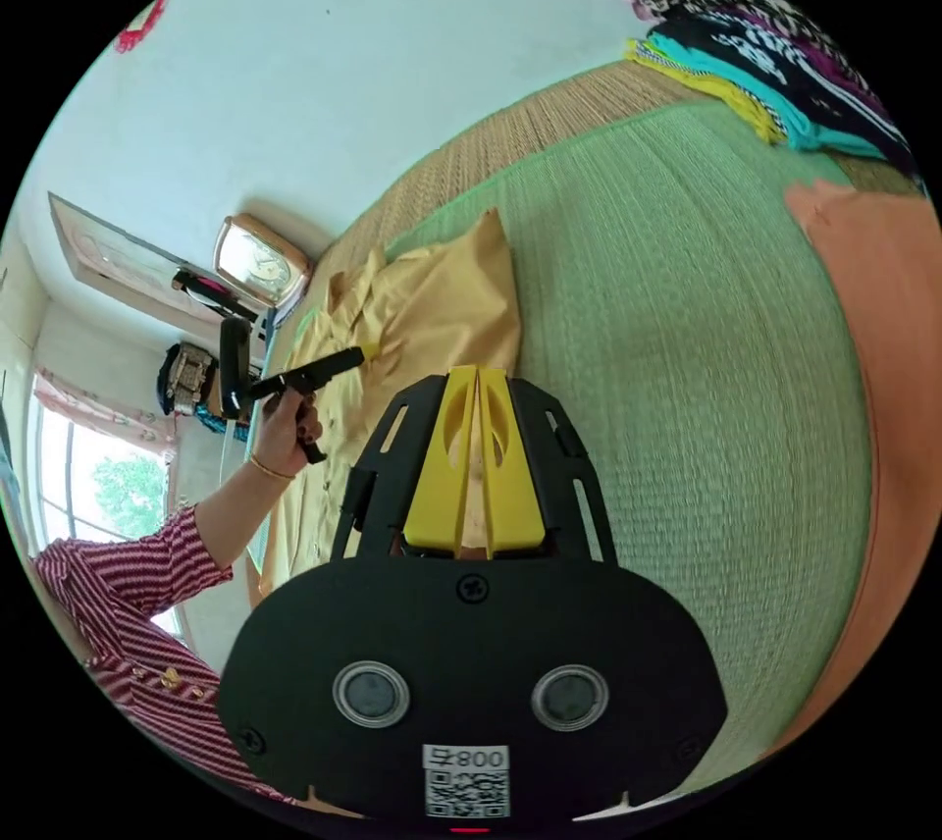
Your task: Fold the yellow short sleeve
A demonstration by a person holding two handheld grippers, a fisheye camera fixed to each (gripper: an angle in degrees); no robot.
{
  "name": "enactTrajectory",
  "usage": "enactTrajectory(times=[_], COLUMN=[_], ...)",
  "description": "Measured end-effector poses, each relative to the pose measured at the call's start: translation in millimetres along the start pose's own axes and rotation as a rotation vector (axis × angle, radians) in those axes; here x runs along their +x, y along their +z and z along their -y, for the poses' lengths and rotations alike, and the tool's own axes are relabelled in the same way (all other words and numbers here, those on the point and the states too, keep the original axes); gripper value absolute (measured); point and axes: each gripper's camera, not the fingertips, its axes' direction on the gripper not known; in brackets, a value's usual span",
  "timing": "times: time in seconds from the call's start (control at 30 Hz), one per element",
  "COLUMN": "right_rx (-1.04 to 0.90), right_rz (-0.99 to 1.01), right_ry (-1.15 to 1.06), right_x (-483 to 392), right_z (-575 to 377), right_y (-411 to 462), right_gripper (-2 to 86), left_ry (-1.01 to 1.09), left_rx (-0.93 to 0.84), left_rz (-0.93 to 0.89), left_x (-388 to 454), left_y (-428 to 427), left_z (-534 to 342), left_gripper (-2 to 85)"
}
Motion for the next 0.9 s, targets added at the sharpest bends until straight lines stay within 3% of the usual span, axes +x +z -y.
enactTrajectory(times=[0.17, 0.3, 0.5, 0.6, 0.77, 0.9], right_rx=[-0.034, -0.188, -0.106, -0.081, -0.224, -0.312], right_rz=[-0.041, -0.105, -0.068, 0.005, 0.057, 0.058], right_ry=[-0.052, 0.039, -0.032, -0.117, -0.215, -0.205], right_x=[-27, -4, -33, -66, -118, -136], right_z=[71, 114, 100, 73, 27, 11], right_y=[39, 96, 79, 70, 112, 149], right_gripper=[0.1, 0.1, 0.1, 0.1, 0.1, 0.1], left_ry=[0.011, -0.016, -0.127, -0.3, -0.718, -0.918], left_rx=[-0.014, 0.017, 0.146, 0.264, 0.463, 0.572], left_rz=[0.004, -0.045, -0.137, -0.094, 0.093, 0.083], left_x=[-26, -49, -102, -144, -218, -259], left_y=[3, -5, -50, -89, -150, -166], left_z=[-12, -31, -111, -171, -281, -322], left_gripper=[2.7, 3.5, 5.8, 6.8, 8.5, 9.9])
